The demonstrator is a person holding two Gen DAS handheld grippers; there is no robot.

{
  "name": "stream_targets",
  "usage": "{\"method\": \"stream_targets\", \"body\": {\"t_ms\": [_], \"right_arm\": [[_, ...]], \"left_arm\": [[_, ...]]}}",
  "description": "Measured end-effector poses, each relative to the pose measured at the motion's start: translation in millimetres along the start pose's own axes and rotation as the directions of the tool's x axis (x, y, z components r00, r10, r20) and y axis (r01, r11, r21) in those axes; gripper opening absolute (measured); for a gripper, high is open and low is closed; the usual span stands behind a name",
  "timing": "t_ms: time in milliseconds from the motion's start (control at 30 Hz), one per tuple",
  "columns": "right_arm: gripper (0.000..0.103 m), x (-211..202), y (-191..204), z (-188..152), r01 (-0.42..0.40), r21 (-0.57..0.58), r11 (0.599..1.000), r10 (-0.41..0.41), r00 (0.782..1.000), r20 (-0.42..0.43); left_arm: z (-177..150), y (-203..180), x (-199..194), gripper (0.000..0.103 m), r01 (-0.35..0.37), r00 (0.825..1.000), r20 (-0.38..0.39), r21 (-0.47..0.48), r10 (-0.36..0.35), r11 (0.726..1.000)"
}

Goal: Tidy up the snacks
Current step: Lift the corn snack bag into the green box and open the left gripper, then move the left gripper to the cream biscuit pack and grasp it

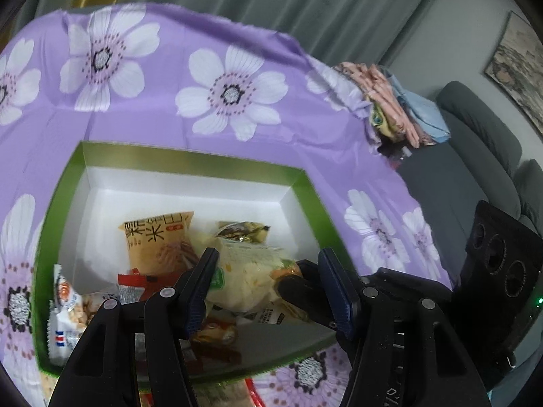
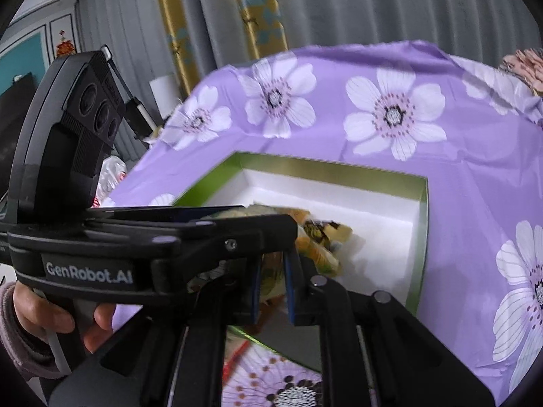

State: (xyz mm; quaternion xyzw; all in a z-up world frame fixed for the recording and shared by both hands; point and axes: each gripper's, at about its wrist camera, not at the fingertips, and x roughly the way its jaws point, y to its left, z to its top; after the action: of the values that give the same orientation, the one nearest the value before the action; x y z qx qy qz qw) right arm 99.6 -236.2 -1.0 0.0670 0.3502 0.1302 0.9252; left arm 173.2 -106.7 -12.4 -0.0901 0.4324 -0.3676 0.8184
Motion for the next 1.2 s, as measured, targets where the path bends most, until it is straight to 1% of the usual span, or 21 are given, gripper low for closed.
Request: {"method": "stream_targets", "body": {"t_ms": [67, 100, 133, 167, 200, 233, 267, 300, 400, 467, 600, 733, 833, 900, 1200], "right_arm": [[0.016, 2, -3, -2, 0.007, 0.011, 1.000, -0.007, 1.000, -0.007], [0.021, 3, -3, -2, 0.015, 0.017, 1.000, -0.015, 1.000, -0.015], [0.037, 3, -3, -3, 0.027, 0.024, 0.999, -0.027, 0.999, -0.021], [0.047, 1, -4, -3, 0.049, 0.028, 0.998, -0.048, 0.999, -0.019], [0.062, -3, -3, -4, 0.067, 0.029, 0.997, -0.067, 0.998, -0.005], [0.065, -7, -4, -6, 0.070, 0.031, 0.997, -0.071, 0.997, 0.009], [0.065, -14, -4, -7, 0.070, 0.040, 0.997, -0.071, 0.997, 0.018], [0.067, -18, -5, -8, 0.076, 0.046, 0.996, -0.077, 0.997, 0.022], [0.073, -34, -7, -13, 0.092, 0.059, 0.994, -0.094, 0.995, 0.041], [0.074, -46, -6, -18, 0.089, 0.065, 0.994, -0.093, 0.994, 0.053], [0.075, -65, -2, -25, 0.079, 0.080, 0.994, -0.086, 0.993, 0.079], [0.076, -81, 4, -33, 0.069, 0.095, 0.993, -0.079, 0.992, 0.100], [0.077, -89, 9, -40, 0.064, 0.098, 0.993, -0.074, 0.992, 0.104], [0.077, -93, 11, -45, 0.064, 0.101, 0.993, -0.075, 0.992, 0.104], [0.078, -94, 16, -65, 0.058, 0.144, 0.988, -0.070, 0.994, 0.080]], "left_arm": [[-1, 2, 3, 0.061, -0.015, 1.000, -0.004, -0.001, 0.015, 1.000], [0, 2, 3, 0.061, -0.034, 0.999, 0.000, 0.001, 0.034, 0.999], [-1, 2, 1, 0.061, -0.043, 0.999, 0.003, 0.000, 0.043, 0.999], [0, 3, 0, 0.064, -0.049, 0.999, 0.001, -0.006, 0.049, 0.999], [-1, 4, -2, 0.075, -0.053, 0.999, 0.000, -0.017, 0.053, 0.998], [0, 5, -4, 0.087, -0.061, 0.998, 0.004, -0.023, 0.061, 0.998], [-1, 5, -10, 0.089, -0.076, 0.997, 0.023, -0.026, 0.076, 0.997], [-1, 6, -15, 0.091, -0.086, 0.995, 0.040, -0.026, 0.087, 0.996], [-3, 7, -32, 0.092, -0.108, 0.991, 0.072, -0.034, 0.110, 0.994], [-6, 8, -44, 0.092, -0.112, 0.989, 0.088, -0.042, 0.115, 0.993], [-15, 8, -67, 0.092, -0.152, 0.981, 0.114, -0.044, 0.156, 0.987], [-25, 10, -81, 0.092, -0.179, 0.977, 0.109, -0.056, 0.184, 0.982], [-33, 10, -88, 0.092, -0.187, 0.976, 0.106, -0.058, 0.192, 0.981], [-41, 11, -92, 0.092, -0.204, 0.973, 0.101, -0.055, 0.208, 0.977], [-73, 13, -104, 0.092, -0.259, 0.961, 0.089, -0.032, 0.261, 0.965]]}}
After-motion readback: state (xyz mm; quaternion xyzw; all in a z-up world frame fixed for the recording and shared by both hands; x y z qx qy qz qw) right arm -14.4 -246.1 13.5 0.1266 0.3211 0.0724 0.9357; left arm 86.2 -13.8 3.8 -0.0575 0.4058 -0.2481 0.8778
